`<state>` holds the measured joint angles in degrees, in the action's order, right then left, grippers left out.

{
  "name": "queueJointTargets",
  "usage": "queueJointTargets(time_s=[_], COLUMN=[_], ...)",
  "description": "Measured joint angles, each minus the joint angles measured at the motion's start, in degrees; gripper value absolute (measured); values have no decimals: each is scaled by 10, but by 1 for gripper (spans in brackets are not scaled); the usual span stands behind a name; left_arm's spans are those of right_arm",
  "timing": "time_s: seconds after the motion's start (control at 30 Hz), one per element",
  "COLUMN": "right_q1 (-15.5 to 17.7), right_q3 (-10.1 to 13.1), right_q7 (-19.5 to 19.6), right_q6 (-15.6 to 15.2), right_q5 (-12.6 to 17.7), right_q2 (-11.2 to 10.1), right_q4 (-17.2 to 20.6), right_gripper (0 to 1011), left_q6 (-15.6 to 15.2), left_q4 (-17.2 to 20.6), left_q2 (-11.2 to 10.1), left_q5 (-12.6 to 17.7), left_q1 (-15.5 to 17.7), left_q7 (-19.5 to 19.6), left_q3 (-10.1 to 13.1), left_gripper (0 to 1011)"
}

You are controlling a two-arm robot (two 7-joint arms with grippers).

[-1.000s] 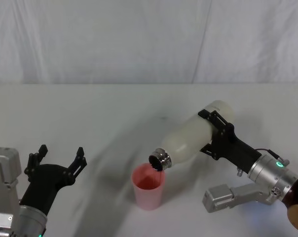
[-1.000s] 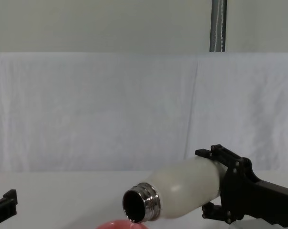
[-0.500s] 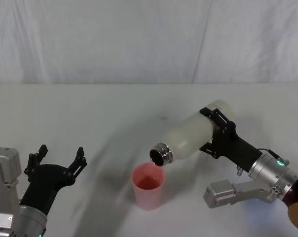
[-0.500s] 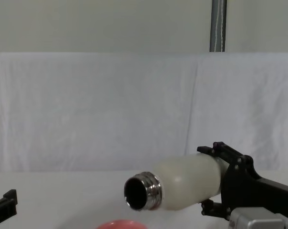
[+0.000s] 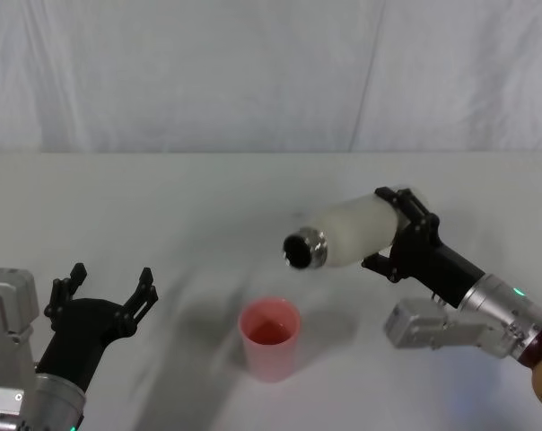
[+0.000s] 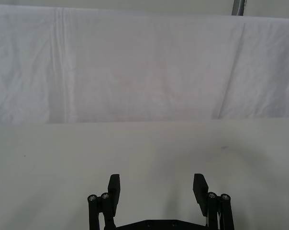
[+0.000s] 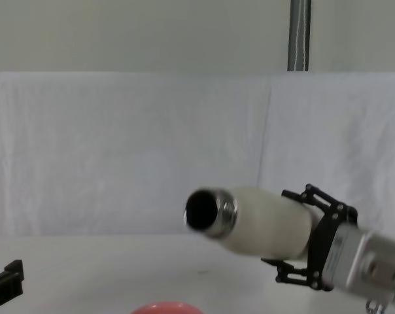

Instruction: Grasp the thermos with one hand and pour water into the cup lid.

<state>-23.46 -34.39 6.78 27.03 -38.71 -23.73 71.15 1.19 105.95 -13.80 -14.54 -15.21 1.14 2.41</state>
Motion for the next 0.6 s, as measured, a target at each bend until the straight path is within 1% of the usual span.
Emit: queueJointTargets(time_s=[0.03,0.07,0.13,0.17,0.2,0.23,0.3,0.33,0.43,0.47,0.53,0.6], right_q1=[2,5,9,13,15,18,21,25,30,33,37,44], right_q3=[4,11,22,32,38,48,60,71,87,98,109,130], right_q7=[-6,-17,-32,-46,-54,-68,-83,-96,-115,-128,-140,-163], right_q6=[1,1,1,0,-1,-4,-9,-15,-25,-32,-41,-60], right_q5=[9,30,59,84,100,127,155,182,220,245,270,320], right_q2=[1,4,8,11,12,16,19,23,28,31,34,41], right_q4=[1,4,8,11,13,15,18,21,25,28,31,37], right_gripper=[955,955,955,955,953,955,955,955,955,955,955,955], left_q6=[0,0,0,0,0,0,0,0,0,0,0,0], left_q4=[0,0,0,0,0,0,0,0,0,0,0,0], left_q2=[0,0,0,0,0,0,0,0,0,0,0,0], left_q5=[0,0,0,0,0,0,0,0,0,0,0,0], left_q1=[0,0,0,0,0,0,0,0,0,0,0,0], left_q7=[0,0,0,0,0,0,0,0,0,0,0,0], left_q3=[0,0,0,0,0,0,0,0,0,0,0,0], left_gripper=[1001,1001,1001,1001,1001,1001,1001,1001,1001,1001,1001,1001])
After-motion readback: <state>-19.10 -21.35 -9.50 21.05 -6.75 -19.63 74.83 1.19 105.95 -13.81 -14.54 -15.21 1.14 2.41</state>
